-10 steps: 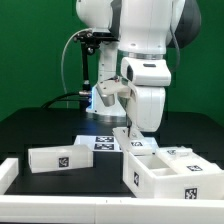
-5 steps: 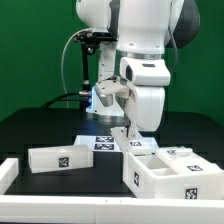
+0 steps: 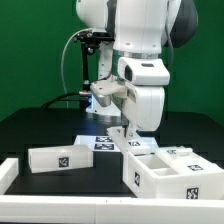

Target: Assemble cabinet

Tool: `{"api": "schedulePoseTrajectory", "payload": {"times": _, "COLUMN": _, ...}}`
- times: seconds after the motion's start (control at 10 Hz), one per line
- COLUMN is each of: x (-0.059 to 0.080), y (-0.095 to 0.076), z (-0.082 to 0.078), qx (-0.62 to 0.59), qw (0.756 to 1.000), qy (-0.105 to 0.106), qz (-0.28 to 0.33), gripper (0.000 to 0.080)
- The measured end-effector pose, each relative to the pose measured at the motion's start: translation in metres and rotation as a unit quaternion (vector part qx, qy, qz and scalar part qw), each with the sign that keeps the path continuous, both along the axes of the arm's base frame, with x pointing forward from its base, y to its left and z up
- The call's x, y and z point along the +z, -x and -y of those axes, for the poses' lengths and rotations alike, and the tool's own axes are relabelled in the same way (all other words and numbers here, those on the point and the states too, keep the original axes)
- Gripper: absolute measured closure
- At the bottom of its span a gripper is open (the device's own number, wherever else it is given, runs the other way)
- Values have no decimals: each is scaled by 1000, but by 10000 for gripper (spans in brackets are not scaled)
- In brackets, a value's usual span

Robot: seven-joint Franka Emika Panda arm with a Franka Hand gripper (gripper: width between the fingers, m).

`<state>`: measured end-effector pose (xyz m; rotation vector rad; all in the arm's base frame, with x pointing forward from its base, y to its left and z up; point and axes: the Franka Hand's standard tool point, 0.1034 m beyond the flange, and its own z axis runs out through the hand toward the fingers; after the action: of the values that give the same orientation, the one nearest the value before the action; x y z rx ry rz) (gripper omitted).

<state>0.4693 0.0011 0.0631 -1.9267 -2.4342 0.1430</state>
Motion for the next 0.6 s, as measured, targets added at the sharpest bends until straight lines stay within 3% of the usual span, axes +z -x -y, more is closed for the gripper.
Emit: {"api": "schedulePoseTrajectory", "payload": {"times": 0.6, "x": -1, "y": 2, "z": -8, "qx": -27, "qw": 1000, "qy": 8, "qz": 1, "gripper": 732}}
